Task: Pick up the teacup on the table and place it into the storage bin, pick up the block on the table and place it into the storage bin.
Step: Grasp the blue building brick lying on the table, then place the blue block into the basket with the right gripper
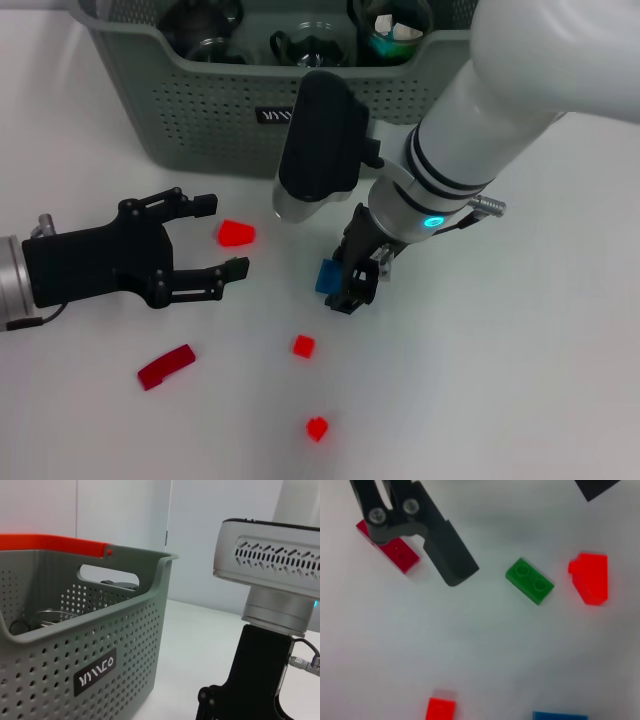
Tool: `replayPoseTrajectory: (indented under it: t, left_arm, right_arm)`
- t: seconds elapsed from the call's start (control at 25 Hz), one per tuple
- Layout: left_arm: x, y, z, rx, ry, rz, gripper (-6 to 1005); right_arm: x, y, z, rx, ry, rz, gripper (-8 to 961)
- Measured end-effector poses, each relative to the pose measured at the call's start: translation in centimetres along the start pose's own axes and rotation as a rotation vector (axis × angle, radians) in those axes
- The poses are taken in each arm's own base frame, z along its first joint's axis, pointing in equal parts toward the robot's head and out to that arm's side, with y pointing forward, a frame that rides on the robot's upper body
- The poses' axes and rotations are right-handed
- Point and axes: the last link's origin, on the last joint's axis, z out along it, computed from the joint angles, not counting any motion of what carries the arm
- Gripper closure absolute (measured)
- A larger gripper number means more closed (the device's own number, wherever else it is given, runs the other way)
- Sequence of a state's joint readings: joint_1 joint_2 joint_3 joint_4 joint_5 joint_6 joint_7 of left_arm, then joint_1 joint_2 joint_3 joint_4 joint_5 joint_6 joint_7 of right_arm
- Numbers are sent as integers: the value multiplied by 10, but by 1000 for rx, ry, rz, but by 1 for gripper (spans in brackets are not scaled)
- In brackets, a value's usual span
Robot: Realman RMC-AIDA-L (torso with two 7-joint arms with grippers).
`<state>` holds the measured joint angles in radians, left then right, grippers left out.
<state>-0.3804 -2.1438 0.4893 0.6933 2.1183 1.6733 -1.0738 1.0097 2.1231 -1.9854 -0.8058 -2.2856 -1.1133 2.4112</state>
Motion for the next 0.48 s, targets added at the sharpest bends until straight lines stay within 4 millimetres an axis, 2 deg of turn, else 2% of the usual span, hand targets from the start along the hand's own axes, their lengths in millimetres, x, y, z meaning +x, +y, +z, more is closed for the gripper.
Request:
replayPoseTrajectory:
  t: [0.16,0.4,0.48]
  left_arm:
    - [0,0,0,0,0,0,112]
    - [0,0,0,2,0,0,111]
    - [0,-1,-1,2,0,1,111]
  right_arm:
    - [0,1,2,6,5,2,355]
    - [-4,-2,-4,15,-3,25,530]
    - [-8,-3,-11,5,-18,32,525]
